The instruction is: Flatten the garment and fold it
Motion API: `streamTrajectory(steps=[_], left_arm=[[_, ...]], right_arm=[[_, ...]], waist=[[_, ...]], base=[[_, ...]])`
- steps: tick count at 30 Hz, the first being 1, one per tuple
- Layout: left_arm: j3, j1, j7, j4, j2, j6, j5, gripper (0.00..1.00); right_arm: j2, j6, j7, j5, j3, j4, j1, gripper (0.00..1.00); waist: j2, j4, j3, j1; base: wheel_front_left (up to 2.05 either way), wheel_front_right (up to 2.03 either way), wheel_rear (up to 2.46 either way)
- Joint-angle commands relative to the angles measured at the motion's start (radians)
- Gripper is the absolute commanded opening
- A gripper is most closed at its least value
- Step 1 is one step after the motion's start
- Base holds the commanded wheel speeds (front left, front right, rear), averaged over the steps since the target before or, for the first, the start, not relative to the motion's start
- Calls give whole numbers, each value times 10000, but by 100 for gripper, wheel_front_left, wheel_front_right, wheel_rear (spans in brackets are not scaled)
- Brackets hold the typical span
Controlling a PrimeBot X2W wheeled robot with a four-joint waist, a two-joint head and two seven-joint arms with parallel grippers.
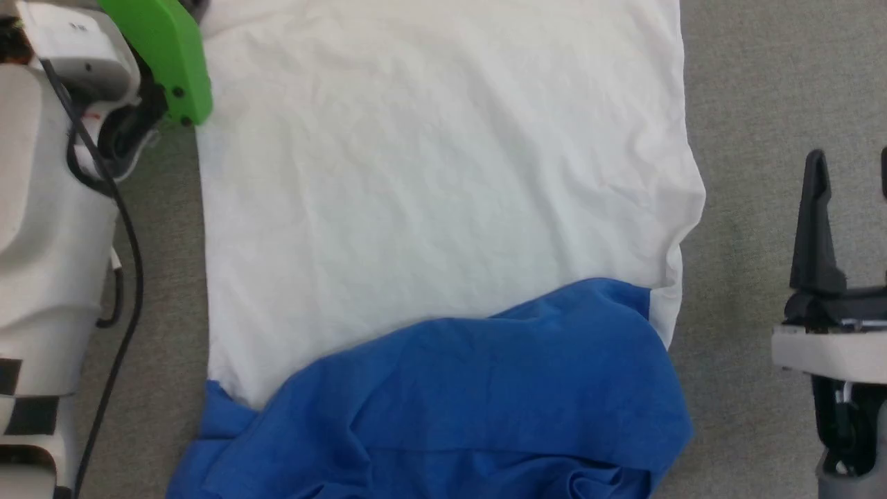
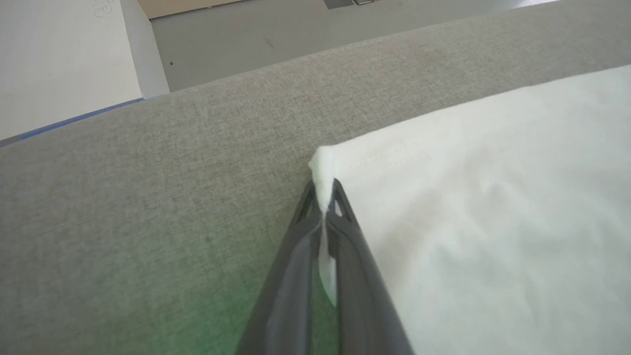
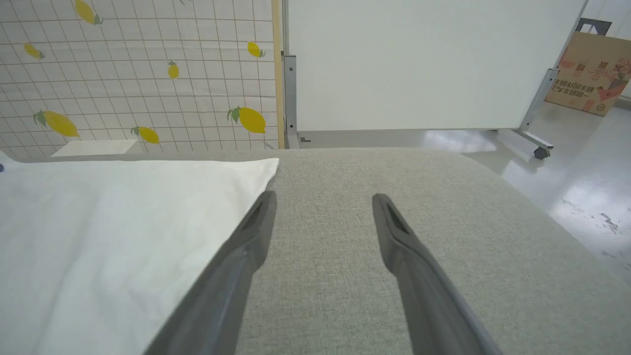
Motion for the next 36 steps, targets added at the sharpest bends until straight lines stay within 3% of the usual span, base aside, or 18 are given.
streamTrajectory(steps=[1,6,10,15,25,36], left_arm=[[-40,190,-128,-46,-75,-93,-69,0],[-107,418,-369,-102,-252,-196,-245,0],[-127,450,-520,-196,-316,-255,-333,0],[-195,444,-799,-589,-364,-417,-469,0],[-698,286,-781,-1330,-513,-624,-671,0],[-1246,-101,-853,-1527,-742,-716,-827,0]], right_arm=[[11,-13,166,-297,0,-269,-390,100],[-11,-13,1698,-1068,42,-914,-1666,100],[-762,-13,3566,-855,188,-649,-2962,100],[-1596,-13,5439,94,357,375,-4487,100],[-2104,-13,8977,1336,62,2852,-6477,100],[-2087,-13,10283,1042,103,4125,-7823,100]], waist=[[0,281,-309,0],[0,531,-601,0],[0,697,-629,0],[0,981,-447,0],[0,1722,196,0],[0,2280,710,0]], base=[[0,0,0],[0,0,0],[0,0,0],[0,0,0],[0,0,0],[0,0,0]])
